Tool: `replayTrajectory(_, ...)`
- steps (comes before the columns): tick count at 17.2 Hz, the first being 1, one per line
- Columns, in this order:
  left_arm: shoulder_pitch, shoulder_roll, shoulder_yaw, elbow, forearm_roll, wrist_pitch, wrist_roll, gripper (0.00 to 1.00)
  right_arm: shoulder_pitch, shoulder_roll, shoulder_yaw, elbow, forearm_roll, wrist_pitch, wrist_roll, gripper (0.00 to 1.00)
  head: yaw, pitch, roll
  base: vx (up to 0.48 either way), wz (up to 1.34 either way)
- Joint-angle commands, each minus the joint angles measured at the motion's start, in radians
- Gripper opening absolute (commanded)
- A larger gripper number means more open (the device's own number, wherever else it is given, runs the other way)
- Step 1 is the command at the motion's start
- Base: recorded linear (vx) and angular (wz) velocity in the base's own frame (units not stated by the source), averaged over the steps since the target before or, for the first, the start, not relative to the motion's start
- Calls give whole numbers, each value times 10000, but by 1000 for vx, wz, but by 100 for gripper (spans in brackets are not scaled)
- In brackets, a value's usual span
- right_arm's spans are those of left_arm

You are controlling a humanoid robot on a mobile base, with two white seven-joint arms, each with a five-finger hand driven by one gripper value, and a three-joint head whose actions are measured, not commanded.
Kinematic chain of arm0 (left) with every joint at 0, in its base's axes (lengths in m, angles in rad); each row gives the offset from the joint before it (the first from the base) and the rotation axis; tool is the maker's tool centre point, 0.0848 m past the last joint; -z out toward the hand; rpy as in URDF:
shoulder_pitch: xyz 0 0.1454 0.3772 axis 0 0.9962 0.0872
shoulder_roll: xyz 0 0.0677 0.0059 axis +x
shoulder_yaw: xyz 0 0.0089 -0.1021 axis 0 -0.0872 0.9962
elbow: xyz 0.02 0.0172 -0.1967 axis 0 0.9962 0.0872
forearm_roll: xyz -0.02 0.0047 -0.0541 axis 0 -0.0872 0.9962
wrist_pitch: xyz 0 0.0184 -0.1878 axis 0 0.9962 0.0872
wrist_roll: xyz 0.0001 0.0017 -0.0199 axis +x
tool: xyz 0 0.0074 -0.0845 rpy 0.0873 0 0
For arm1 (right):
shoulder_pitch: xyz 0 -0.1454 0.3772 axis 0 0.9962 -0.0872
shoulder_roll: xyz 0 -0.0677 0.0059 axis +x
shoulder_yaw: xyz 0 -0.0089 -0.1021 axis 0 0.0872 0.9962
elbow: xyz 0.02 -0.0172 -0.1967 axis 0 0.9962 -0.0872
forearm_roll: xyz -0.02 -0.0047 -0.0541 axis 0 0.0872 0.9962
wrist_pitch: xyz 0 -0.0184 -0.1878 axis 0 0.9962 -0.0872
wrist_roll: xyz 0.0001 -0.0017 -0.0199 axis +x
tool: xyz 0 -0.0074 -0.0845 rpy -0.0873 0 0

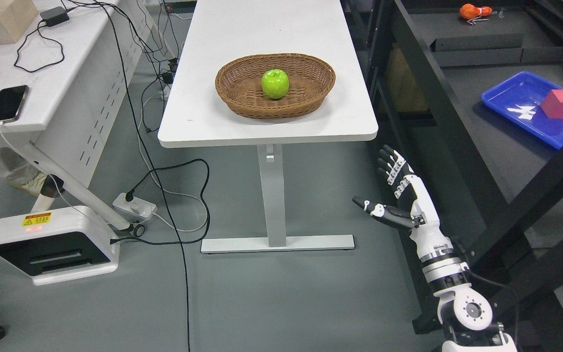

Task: Place green apple on left shelf middle layer
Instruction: 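Move the right hand forward over the wicker basket toward the green apple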

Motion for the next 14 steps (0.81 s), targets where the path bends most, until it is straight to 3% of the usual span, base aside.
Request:
replayTrajectory(1,0,175,0,-7,0,5,4,100,282,-175,-55,2,0,147,114,100,0,0,0,0,0)
replayTrajectory(7,0,175,0,8,0,5,4,100,344,-214,-147,33,-15,42,146,100,0,0,0,8,-5)
replayTrajectory(8,0,175,0,8,0,5,4,100,283,-549,-101,33,91,-217,130,100,0,0,0,0,0)
replayTrajectory(9,0,175,0,-7,0,5,4,100,145,-1220,82,18,958,-599,115,100,0,0,0,0,0)
replayTrajectory(11,0,175,0,-7,0,5,4,100,-589,-2373,695,17,5788,-1107,54,97,0,0,0,10,0)
replayTrajectory(13,0,175,0,-7,0,5,4,100,-852,-2714,758,-13,6244,-1308,176,100,0,0,0,34,-11)
replayTrajectory(14,0,175,0,-7,0,5,4,100,-883,-2715,743,-59,6152,-1886,176,100,0,0,0,49,-20)
